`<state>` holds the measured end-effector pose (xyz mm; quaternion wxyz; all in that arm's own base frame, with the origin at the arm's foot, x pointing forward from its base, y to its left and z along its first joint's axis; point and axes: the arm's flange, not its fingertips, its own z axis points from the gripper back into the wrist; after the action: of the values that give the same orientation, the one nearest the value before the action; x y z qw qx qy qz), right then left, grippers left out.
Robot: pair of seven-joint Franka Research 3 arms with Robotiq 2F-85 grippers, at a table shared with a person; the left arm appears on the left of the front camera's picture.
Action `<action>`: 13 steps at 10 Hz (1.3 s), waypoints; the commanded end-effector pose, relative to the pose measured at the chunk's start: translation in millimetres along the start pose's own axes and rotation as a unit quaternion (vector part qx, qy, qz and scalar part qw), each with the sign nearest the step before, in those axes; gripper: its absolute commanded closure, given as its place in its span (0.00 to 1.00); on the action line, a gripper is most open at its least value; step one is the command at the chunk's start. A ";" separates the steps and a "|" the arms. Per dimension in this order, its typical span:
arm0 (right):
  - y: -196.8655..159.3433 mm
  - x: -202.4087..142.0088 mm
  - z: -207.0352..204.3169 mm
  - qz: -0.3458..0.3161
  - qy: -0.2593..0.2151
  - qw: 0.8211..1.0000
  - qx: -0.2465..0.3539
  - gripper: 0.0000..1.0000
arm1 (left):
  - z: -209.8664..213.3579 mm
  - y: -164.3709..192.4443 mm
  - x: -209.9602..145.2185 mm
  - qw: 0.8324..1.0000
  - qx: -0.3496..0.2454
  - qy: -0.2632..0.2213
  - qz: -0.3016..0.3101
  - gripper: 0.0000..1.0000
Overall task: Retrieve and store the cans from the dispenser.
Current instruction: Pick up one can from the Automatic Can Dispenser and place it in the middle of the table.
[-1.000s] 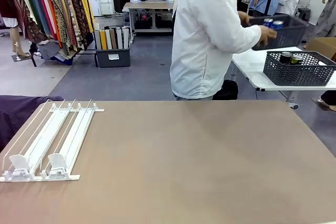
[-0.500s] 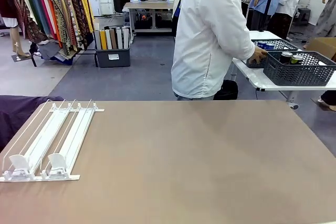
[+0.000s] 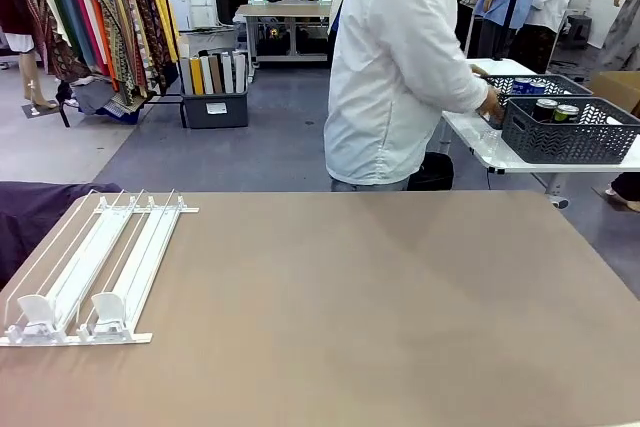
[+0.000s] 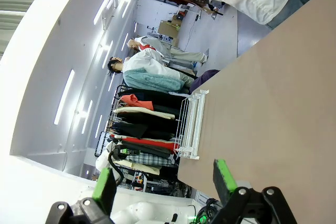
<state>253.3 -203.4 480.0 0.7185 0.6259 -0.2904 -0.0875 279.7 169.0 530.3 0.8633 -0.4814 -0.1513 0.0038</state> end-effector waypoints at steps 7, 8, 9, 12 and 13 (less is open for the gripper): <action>1.4 2.1 -1.1 0.012 -0.006 1.000 0.009 0.00 | 1.1 -1.8 -1.0 1.000 -0.009 -0.003 -0.002 0.00; 1.4 2.1 -1.1 0.012 -0.006 1.000 0.009 0.00 | 1.1 -1.8 -1.0 1.000 -0.009 -0.003 -0.002 0.00; 1.4 2.1 -1.1 0.012 -0.006 1.000 0.009 0.00 | 1.1 -1.8 -1.0 1.000 -0.009 -0.003 -0.002 0.00; 1.4 2.1 -1.1 0.012 -0.006 1.000 0.009 0.00 | 1.1 -1.8 -1.0 1.000 -0.009 -0.003 -0.002 0.00; 1.4 2.1 -1.1 0.012 -0.006 1.000 0.009 0.00 | 1.1 -1.8 -1.0 1.000 -0.009 -0.003 -0.002 0.00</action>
<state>253.3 -203.4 480.0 0.7185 0.6259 -0.2904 -0.0874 279.7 169.0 530.3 0.8633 -0.4815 -0.1513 0.0038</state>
